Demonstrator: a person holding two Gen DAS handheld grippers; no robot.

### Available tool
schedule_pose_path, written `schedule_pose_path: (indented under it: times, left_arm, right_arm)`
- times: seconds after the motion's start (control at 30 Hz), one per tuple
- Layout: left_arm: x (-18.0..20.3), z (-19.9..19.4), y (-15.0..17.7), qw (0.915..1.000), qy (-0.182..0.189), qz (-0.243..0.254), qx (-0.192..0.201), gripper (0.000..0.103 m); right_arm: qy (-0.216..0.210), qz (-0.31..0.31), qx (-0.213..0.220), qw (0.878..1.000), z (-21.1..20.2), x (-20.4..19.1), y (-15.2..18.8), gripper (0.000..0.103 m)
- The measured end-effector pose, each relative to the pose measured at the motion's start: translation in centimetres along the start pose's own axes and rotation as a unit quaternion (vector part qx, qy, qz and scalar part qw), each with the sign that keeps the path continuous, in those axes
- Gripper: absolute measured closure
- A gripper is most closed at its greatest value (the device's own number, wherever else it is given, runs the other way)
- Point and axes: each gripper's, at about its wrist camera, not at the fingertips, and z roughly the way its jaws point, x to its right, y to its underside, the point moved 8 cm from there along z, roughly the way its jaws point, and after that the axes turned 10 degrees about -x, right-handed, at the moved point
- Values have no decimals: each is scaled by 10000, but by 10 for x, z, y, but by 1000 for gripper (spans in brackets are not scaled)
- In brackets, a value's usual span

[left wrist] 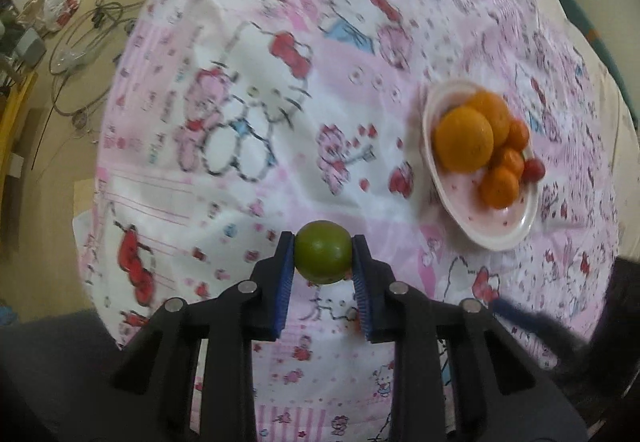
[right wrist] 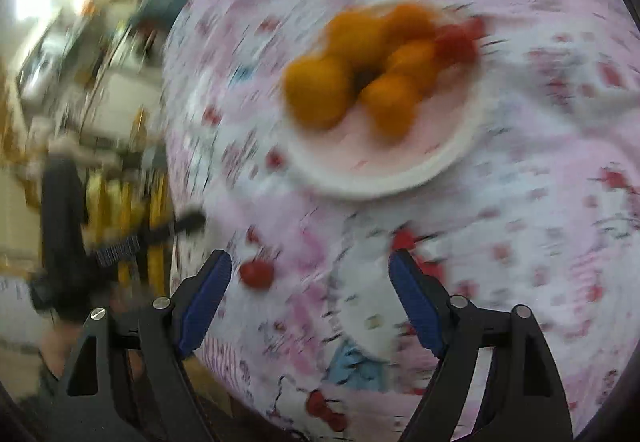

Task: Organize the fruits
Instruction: 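Grasp the red cherry tomato with the right tool while the left holds the green one, then carry the red tomato to the plate with the right tool while the left carries the green one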

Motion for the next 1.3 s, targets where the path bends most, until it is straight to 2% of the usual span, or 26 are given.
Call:
schedule_pose_path:
  times: [0.1, 0.27, 0.3, 0.33, 0.37, 0.5, 0.63, 0.8, 1.0, 1.13, 1.3]
  left_arm:
    - [-11, -7, 0, 9999, 23, -54, 111, 79]
    - [-24, -5, 1, 9999, 45, -139, 90, 79]
    - [-24, -4, 2, 9999, 48, -143, 81, 79]
    - [-25, -4, 3, 9999, 45, -136, 77, 79]
    - [-25, -4, 3, 9999, 41, -122, 84, 79]
    - [-24, -4, 4, 9999, 38, -99, 118, 79]
    - [-20, -5, 4, 9999, 56, -71, 114, 79]
    - [-6, -7, 5, 9998, 139, 18, 138, 79]
    - [24, -11, 4, 9988, 238, 345, 247, 79]
    - [56, 2, 9, 9969, 406, 676, 15, 79]
    - [101, 11, 6, 9927, 388, 1140, -23, 79]
  right_arm:
    - [320, -568, -376, 9972, 35, -29, 8, 45]
    - [745, -1027, -603, 9901, 76, -49, 7, 49]
    - [777, -1098, -647, 9888, 84, -51, 7, 54]
    - [807, -1136, -691, 9878, 89, -52, 7, 65]
    - [871, -1147, -691, 9872, 91, -51, 7, 69]
    - [859, -1183, -604, 9874, 89, -49, 8, 70]
    - [748, -1026, -555, 9904, 71, -40, 8, 70]
    - [764, -848, -321, 9929, 24, -21, 6, 70]
    - [1021, -677, 280, 9921, -54, 18, -10, 70]
    - [1079, -351, 635, 9915, -77, 41, -28, 70]
    - [807, 163, 745, 9938, -80, 72, -54, 70]
